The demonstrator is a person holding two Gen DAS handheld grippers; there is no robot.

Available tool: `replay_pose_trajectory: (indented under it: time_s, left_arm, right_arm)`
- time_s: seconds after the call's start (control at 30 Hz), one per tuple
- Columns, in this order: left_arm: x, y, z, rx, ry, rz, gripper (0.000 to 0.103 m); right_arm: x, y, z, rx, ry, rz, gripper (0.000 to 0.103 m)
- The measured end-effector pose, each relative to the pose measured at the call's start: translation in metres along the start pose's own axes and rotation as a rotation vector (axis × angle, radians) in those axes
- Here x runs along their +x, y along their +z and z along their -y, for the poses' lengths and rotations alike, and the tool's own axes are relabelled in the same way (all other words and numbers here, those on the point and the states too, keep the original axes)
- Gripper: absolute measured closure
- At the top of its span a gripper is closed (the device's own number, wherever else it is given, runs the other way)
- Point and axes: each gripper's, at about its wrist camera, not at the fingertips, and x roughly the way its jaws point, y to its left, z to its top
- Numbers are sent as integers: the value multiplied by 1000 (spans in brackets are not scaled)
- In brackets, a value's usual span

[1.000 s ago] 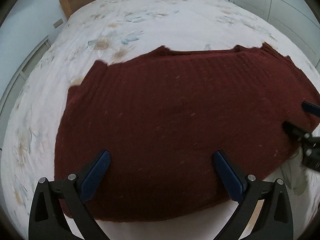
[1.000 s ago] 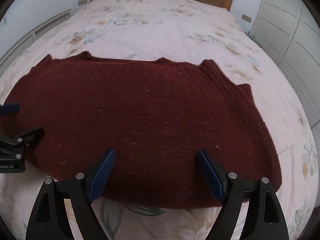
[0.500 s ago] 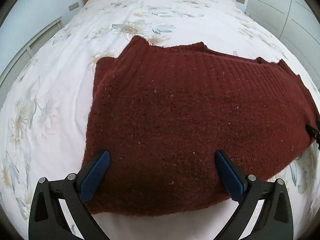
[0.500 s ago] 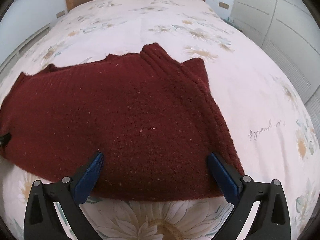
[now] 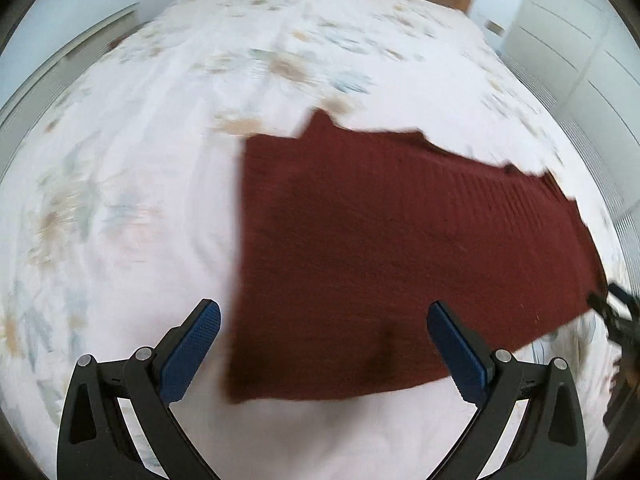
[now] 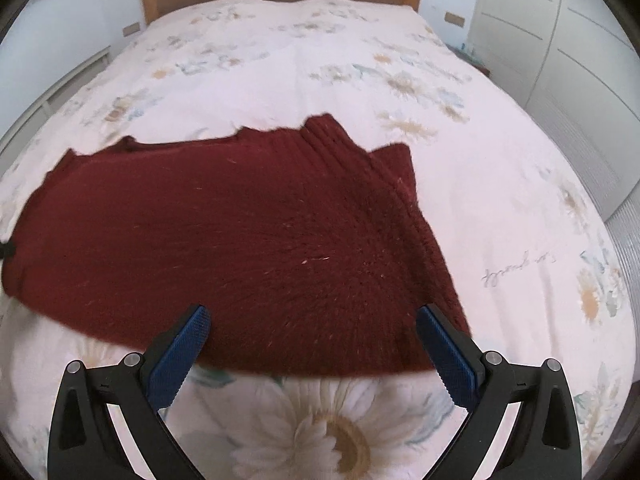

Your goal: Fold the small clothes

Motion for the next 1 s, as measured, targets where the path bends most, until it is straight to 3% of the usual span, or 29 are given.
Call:
replay_pose_trajectory:
  time_s: [0.2, 0.4, 0.53, 0.67, 0.7, 0.77, 0.8, 0.87, 1.0]
  left_arm:
    - [11, -2, -52, -146, 1, -69, 1]
    - [52, -11, -63, -270, -177, -178, 1]
    - [55, -5, -53, -248, -170, -164, 1]
    - [70, 9, -45, -206, -179, -205, 3]
    - [72, 10, -41, -196, -181, -211, 6]
    - [73, 13, -31, -169, -195, -218, 31]
    - [72, 15, -28, -161, -193, -219, 35]
    - [71, 19, -20, -143, -209, -223, 61]
    - [63, 25, -4, -100, -193, -233, 72]
  right_arm:
    - [-19, -22, 7, 30, 28, -28, 0]
    - [-17, -42, 16, 63, 39, -100, 1]
    - [-16, -47, 21, 67, 20, -116, 0]
    - [-14, -49, 24, 79, 5, -127, 1]
    - [-13, -49, 25, 83, 2, -130, 0]
    - [-12, -49, 26, 89, 1, -134, 0]
    - [-12, -49, 27, 92, 2, -136, 1]
    - [-11, -50, 29, 98, 6, -134, 0]
    - [-16, -50, 39, 140, 11, -113, 0]
